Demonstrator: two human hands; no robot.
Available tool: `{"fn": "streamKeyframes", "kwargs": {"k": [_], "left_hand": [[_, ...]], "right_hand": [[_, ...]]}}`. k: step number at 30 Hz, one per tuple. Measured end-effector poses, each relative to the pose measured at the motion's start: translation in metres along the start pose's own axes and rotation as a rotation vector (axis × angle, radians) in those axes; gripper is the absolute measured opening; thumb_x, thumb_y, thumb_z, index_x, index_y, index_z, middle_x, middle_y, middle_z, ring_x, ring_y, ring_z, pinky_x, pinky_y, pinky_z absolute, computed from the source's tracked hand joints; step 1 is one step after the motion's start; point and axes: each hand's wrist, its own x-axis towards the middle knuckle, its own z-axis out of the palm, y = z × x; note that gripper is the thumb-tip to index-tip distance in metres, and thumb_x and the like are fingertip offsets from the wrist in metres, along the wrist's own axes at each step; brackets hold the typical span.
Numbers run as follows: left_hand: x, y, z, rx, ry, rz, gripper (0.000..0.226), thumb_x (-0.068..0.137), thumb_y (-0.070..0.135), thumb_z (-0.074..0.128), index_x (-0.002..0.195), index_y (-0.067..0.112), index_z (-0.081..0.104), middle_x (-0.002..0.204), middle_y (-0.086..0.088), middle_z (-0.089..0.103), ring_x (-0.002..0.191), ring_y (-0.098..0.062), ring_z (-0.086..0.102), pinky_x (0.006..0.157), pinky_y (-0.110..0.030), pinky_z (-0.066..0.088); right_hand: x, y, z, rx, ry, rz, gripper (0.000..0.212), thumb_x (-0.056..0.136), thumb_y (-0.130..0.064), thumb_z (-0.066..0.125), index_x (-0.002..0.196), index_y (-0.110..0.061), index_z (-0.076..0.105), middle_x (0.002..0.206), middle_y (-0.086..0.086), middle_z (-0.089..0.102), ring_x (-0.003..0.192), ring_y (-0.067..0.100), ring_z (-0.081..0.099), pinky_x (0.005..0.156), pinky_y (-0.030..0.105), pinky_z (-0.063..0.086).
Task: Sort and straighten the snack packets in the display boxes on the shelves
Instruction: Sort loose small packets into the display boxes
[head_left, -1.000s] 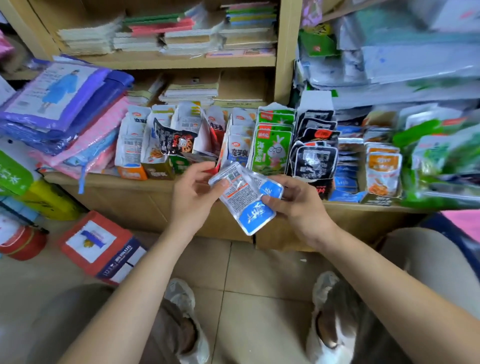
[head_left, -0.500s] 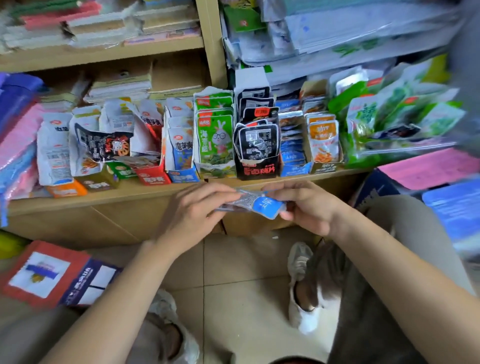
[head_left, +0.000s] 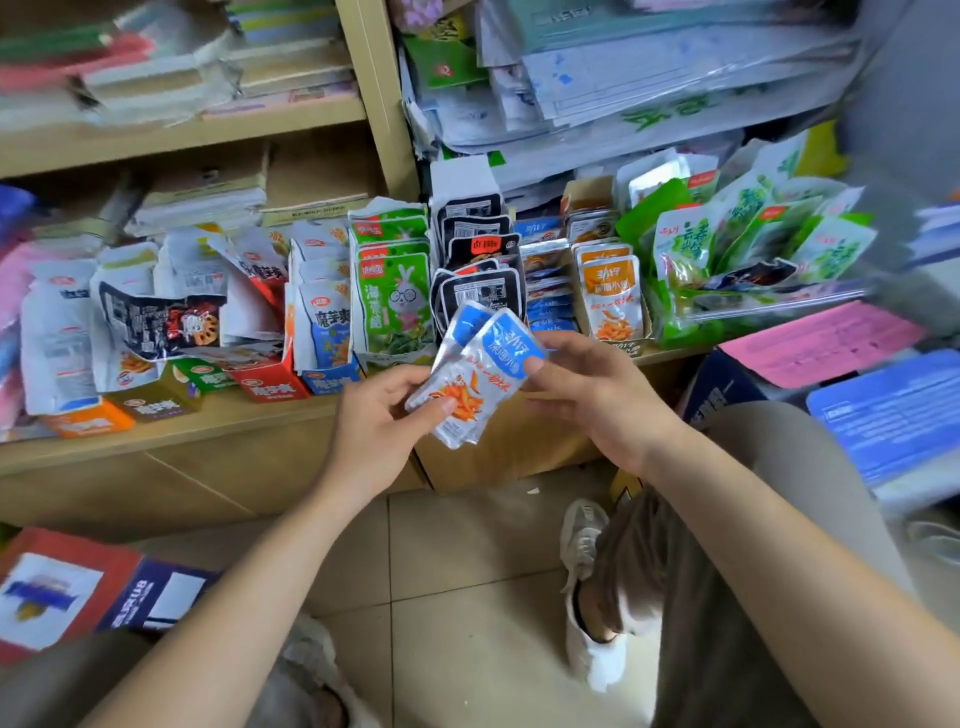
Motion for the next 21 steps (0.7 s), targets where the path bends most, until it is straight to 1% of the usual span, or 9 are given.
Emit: {"fn": "streamKeyframes", "kwargs": {"k": [4,7,9,11,13,15,17,19,21], "left_hand": [[0.011,0.004,0.018,-0.075,-0.067,-0.083,0.017,0.089,0.002,0.071,0.1,0.014,0.074,0.092,-0.001,0.078,0.084,-0.013,0.073,0.07,-0.024,0.056],[0.022,0.006,0.034,-0.068,-0.133,-0.102,0.012,0.091,0.007,0.071,0.101,0.011,0.075,0.093,-0.004,0.078,0.088,-0.02,0.074,0.075,-0.034,0.06],[0.031,0.006,0.043,-0.016,-0.176,-0.098,0.013,0.091,0.014,0.072,0.104,0.012,0.075,0.096,0.001,0.078,0.092,-0.016,0.074,0.078,-0.035,0.059],[0.04,0.003,0.048,0.154,-0.178,-0.004,0.015,0.09,0.023,0.075,0.105,0.021,0.075,0.099,0.011,0.076,0.093,-0.005,0.07,0.08,-0.027,0.056],[0.05,-0.004,0.049,0.39,-0.072,0.151,0.03,0.088,0.031,0.076,0.117,0.027,0.072,0.111,0.016,0.071,0.104,-0.002,0.064,0.089,-0.024,0.051],[0.063,-0.011,0.046,0.604,0.063,0.292,0.043,0.087,0.034,0.075,0.129,0.024,0.066,0.126,0.011,0.064,0.118,-0.009,0.058,0.103,-0.029,0.044],[0.076,-0.015,0.041,0.755,0.155,0.394,0.05,0.087,0.033,0.074,0.134,0.02,0.063,0.137,0.003,0.058,0.125,-0.019,0.051,0.111,-0.034,0.035],[0.088,-0.019,0.038,0.832,0.187,0.407,0.057,0.086,0.035,0.072,0.14,0.019,0.058,0.146,-0.002,0.051,0.133,-0.026,0.043,0.115,-0.042,0.032],[0.096,-0.024,0.034,0.866,0.157,0.347,0.064,0.087,0.039,0.07,0.146,0.024,0.051,0.155,-0.003,0.042,0.14,-0.03,0.036,0.118,-0.05,0.03]], "right_hand": [[0.003,-0.006,-0.012,-0.104,0.016,-0.11,0.049,0.083,-0.005,0.077,0.127,-0.011,0.059,0.111,0.008,0.074,0.103,0.026,0.071,0.081,0.036,0.061],[0.005,-0.017,-0.027,-0.183,0.013,-0.136,0.034,0.083,-0.004,0.076,0.114,-0.002,0.064,0.104,0.006,0.076,0.097,0.021,0.073,0.072,0.028,0.061],[0.012,-0.023,-0.039,-0.252,0.044,-0.162,0.027,0.082,-0.005,0.078,0.106,-0.001,0.066,0.099,0.007,0.076,0.093,0.024,0.074,0.069,0.03,0.061],[0.021,-0.031,-0.051,-0.294,0.124,-0.213,0.021,0.081,-0.006,0.079,0.099,-0.004,0.068,0.093,0.008,0.076,0.088,0.026,0.074,0.07,0.036,0.061],[0.03,-0.04,-0.063,-0.301,0.241,-0.298,0.018,0.08,-0.005,0.08,0.093,-0.012,0.069,0.085,0.006,0.075,0.081,0.024,0.074,0.07,0.038,0.06],[0.04,-0.049,-0.073,-0.345,0.369,-0.385,0.021,0.08,-0.005,0.081,0.092,-0.018,0.068,0.083,0.001,0.074,0.077,0.021,0.073,0.067,0.037,0.06],[0.053,-0.055,-0.081,-0.486,0.453,-0.47,0.021,0.082,-0.009,0.08,0.099,-0.015,0.068,0.088,0.002,0.074,0.076,0.021,0.073,0.064,0.039,0.061],[0.069,-0.058,-0.084,-0.646,0.512,-0.548,0.027,0.083,-0.015,0.078,0.108,-0.012,0.067,0.091,0.001,0.073,0.075,0.02,0.071,0.063,0.04,0.061],[0.084,-0.057,-0.079,-0.794,0.545,-0.616,0.037,0.084,-0.015,0.076,0.119,-0.016,0.064,0.09,-0.005,0.07,0.07,0.013,0.066,0.06,0.029,0.056]]}}
